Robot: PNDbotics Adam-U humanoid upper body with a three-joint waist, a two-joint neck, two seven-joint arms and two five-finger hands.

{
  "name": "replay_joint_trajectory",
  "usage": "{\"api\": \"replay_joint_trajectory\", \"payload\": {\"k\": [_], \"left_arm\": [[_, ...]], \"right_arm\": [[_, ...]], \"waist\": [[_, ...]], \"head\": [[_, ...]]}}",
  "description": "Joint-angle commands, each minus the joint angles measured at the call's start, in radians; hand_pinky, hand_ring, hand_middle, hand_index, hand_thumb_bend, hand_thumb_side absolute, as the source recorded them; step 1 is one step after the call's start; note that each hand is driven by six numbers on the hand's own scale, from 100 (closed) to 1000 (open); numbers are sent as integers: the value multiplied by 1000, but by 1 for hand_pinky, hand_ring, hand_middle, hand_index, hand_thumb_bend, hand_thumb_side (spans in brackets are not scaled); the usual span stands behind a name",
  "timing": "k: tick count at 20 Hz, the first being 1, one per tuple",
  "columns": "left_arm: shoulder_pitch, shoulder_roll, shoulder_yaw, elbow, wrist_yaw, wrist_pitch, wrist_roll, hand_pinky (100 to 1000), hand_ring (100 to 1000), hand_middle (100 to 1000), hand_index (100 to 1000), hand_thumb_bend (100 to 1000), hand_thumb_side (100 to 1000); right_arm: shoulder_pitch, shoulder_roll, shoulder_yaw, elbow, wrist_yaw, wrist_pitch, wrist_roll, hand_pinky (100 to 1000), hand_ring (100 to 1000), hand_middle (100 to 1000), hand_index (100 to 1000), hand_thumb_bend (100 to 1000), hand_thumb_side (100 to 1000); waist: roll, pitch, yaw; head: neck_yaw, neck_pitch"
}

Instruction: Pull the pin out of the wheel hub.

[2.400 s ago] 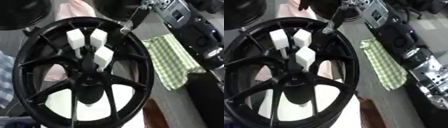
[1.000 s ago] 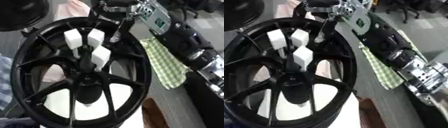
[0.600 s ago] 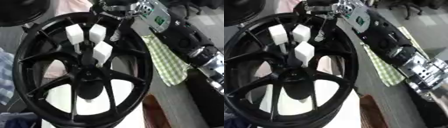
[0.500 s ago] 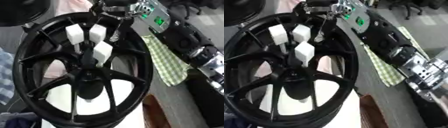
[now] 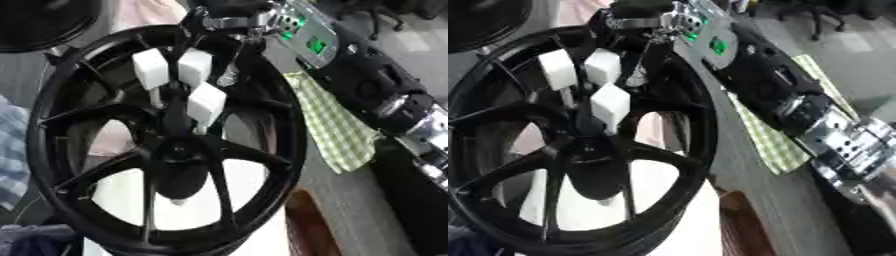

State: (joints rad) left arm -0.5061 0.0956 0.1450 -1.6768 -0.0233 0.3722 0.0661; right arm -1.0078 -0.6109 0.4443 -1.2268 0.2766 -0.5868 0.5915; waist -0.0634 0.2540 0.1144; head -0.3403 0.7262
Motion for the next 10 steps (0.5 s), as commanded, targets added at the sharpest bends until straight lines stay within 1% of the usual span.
{"api": "replay_joint_trajectory", "payload": {"k": [1, 10], "left_arm": [[-13, 7, -4, -9, 1, 1, -1, 693, 659, 494, 748, 140, 925], [-12, 8, -7, -5, -3, 3, -3, 693, 659, 494, 747, 138, 930]], "right_arm": [[-19, -23, -9, -9, -16, -312, 315, 716, 668, 638, 735, 422, 100], [-18, -27, -5, -14, -25, -295, 315, 704, 639, 580, 708, 415, 100]], "waist": [[4, -21, 1], [2, -22, 1]], "head": [[-1, -19], [-4, -25]]}}
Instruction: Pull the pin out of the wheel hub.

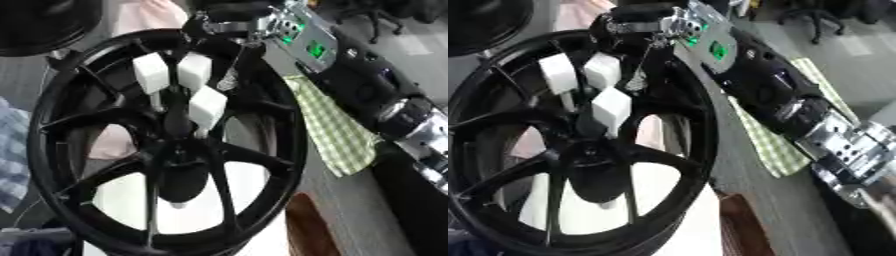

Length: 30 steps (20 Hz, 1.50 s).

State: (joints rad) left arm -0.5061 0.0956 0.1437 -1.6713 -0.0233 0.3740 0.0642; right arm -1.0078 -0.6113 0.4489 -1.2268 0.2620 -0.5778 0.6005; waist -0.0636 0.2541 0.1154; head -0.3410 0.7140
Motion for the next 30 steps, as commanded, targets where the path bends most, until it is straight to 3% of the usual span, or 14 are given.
{"api": "replay_joint_trajectory", "payload": {"k": [1, 15, 30], "left_arm": [[-12, 8, -6, -10, -3, 2, -1, 693, 659, 494, 747, 138, 930], [-7, 6, -15, -8, -11, 11, -9, 696, 660, 495, 747, 140, 937], [13, 14, -16, -18, -16, 21, -11, 697, 660, 496, 747, 148, 946]], "right_arm": [[-18, -26, -9, -15, -12, -303, 306, 702, 635, 572, 703, 414, 100], [-10, -37, 4, -44, -112, -255, 306, 670, 550, 356, 523, 376, 100], [-10, -70, 2, -62, -164, -206, 306, 659, 508, 275, 457, 349, 100]], "waist": [[2, -22, 0], [-4, -28, 4], [-35, -43, 19]], "head": [[-3, -13], [-11, -11], [-44, -1]]}}
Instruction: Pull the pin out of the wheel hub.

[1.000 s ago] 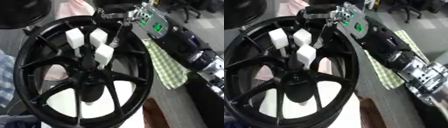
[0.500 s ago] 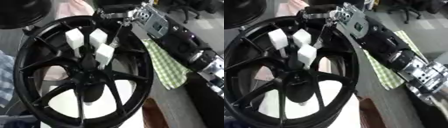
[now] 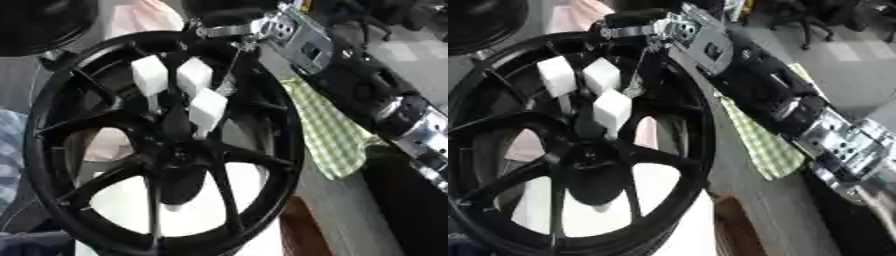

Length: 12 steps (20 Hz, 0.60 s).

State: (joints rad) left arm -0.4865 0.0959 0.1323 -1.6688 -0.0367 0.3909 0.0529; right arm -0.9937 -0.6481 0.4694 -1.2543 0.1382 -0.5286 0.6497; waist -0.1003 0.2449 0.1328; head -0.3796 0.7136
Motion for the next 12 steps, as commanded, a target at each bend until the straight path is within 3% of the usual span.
{"api": "replay_joint_trajectory", "payload": {"k": [1, 12], "left_arm": [[-6, 14, -4, -21, -3, 4, 0, 697, 660, 496, 747, 149, 946], [4, 13, -6, -29, -5, 9, 0, 698, 661, 496, 747, 153, 946]], "right_arm": [[-24, -35, -20, -38, -43, -252, 257, 659, 506, 272, 454, 347, 100], [-27, -71, -49, -59, -70, -228, 257, 660, 499, 254, 442, 342, 100]], "waist": [[1, -35, 2], [-11, -46, 5]], "head": [[-6, -2], [-12, -6]]}}
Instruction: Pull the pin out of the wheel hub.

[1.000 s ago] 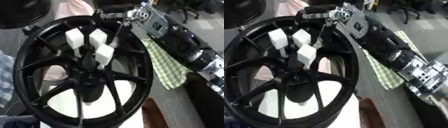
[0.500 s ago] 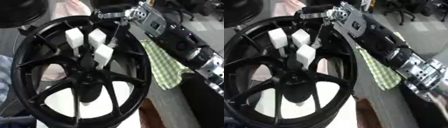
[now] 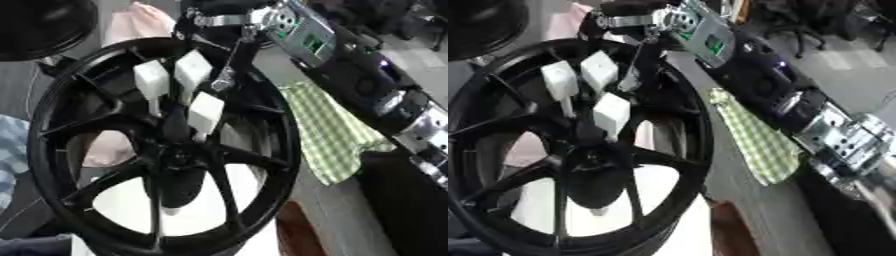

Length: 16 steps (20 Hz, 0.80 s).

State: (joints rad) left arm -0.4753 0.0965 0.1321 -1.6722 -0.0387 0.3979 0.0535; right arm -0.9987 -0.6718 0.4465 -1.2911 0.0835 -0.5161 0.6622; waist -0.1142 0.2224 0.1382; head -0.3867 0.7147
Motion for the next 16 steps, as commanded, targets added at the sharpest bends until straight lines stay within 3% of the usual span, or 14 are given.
{"api": "replay_joint_trajectory", "payload": {"k": [1, 8, 16], "left_arm": [[-7, 14, -6, -26, -3, 3, 0, 698, 661, 496, 747, 153, 946], [-4, 19, -5, -29, -6, 4, 2, 698, 661, 496, 747, 154, 945], [5, 34, 2, -26, -7, 10, 12, 698, 660, 496, 746, 150, 947]], "right_arm": [[-21, -56, -32, -26, -21, -238, 245, 660, 499, 253, 442, 342, 100], [20, -134, -121, -67, -103, -202, 245, 655, 492, 248, 442, 345, 100], [106, -280, -302, -78, -222, -144, 222, 649, 486, 241, 445, 352, 100]], "waist": [[1, -25, -1], [-7, -28, -10], [-8, -34, -45]], "head": [[-4, -8], [7, -17], [28, -2]]}}
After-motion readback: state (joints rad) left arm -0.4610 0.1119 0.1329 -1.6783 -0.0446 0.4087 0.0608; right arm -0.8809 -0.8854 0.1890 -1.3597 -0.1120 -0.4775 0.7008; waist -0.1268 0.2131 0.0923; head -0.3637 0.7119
